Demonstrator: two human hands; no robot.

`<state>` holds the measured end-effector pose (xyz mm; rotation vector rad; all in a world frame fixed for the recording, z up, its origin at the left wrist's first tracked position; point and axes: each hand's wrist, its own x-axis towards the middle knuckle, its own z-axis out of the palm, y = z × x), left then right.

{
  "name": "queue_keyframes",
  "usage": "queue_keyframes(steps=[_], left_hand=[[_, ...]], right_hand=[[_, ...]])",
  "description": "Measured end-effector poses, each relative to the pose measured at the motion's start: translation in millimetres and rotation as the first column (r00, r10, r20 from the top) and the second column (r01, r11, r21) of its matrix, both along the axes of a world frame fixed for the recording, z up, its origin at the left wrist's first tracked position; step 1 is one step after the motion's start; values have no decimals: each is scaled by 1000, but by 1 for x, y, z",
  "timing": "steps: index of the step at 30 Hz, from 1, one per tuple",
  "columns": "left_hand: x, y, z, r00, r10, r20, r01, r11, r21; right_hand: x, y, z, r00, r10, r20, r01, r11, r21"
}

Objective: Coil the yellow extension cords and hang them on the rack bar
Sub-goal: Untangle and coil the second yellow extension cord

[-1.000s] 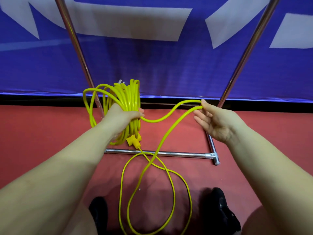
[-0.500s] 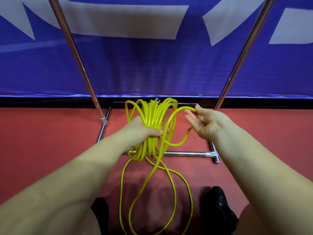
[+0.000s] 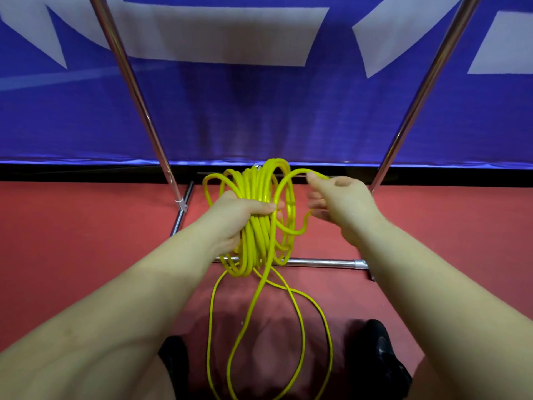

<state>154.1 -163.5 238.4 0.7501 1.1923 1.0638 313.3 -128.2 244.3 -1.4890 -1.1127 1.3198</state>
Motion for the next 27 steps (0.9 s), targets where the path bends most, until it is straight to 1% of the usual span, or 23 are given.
queue_keyframes(steps=[1,2,3,5,6,7,8,10,11,13,14,15,16,18,19,20,21,22,23,25,27], left_hand=[[-1,2,0,999,49,15,-49,999,-10],[-2,4,0,995,96,29,-95,995,-20],[-3,6,0,990,135,40,-134,991,-28],[-5,8,-1,980,190,53,-187,981,-46],[-5,9,-1,975,214,62,-211,976,-56],[-6,10,-1,969,235,71,-231,971,-63],[-7,11,-1,965,249,75,-245,967,-67],[-10,13,0,958,276,79,-270,960,-71],[-12,15,1,951,297,87,-292,954,-72],[-19,18,2,932,347,106,-341,937,-72],[-23,21,3,921,372,116,-365,928,-77],[-27,23,3,910,395,129,-387,918,-84],[-33,25,3,899,414,144,-405,910,-92],[-46,29,3,882,443,162,-430,896,-106],[-53,32,3,876,455,162,-442,890,-110],[-59,33,3,873,463,155,-450,886,-113],[-64,35,2,875,464,140,-451,885,-114],[-66,35,1,881,456,124,-443,889,-117],[-67,35,0,893,439,101,-427,896,-120],[-66,34,-1,928,373,20,-367,921,-133],[-62,31,-1,959,280,-41,-282,946,-159]], right_hand=[[-3,-5,-2,969,73,234,-103,988,116],[-6,-12,-2,893,141,427,-229,960,162],[-10,-20,-4,797,214,564,-347,928,138],[-19,-34,-12,613,339,714,-512,858,33],[-24,-41,-16,547,370,751,-562,827,2],[-28,-44,-21,517,377,769,-591,807,1],[-30,-46,-25,523,375,765,-604,797,22],[-32,-44,-29,589,397,704,-598,800,50],[-32,-42,-29,635,442,634,-594,804,33],[-33,-39,-28,721,550,421,-599,800,-20],[-32,-38,-29,728,589,352,-616,787,-43],[-30,-38,-30,698,630,342,-650,757,-68],[-27,-38,-30,630,680,376,-698,707,-109],[-20,-40,-31,459,764,453,-771,596,-225],[-16,-41,-31,414,779,470,-777,572,-265],[-12,-40,-31,423,772,475,-768,584,-264],[-9,-38,-30,476,741,475,-746,626,-229],[-6,-36,-28,550,687,476,-710,684,-168],[-2,-32,-27,621,610,492,-657,747,-97],[5,-24,-23,730,420,539,-527,848,54],[11,-17,-19,787,274,553,-418,896,151]])
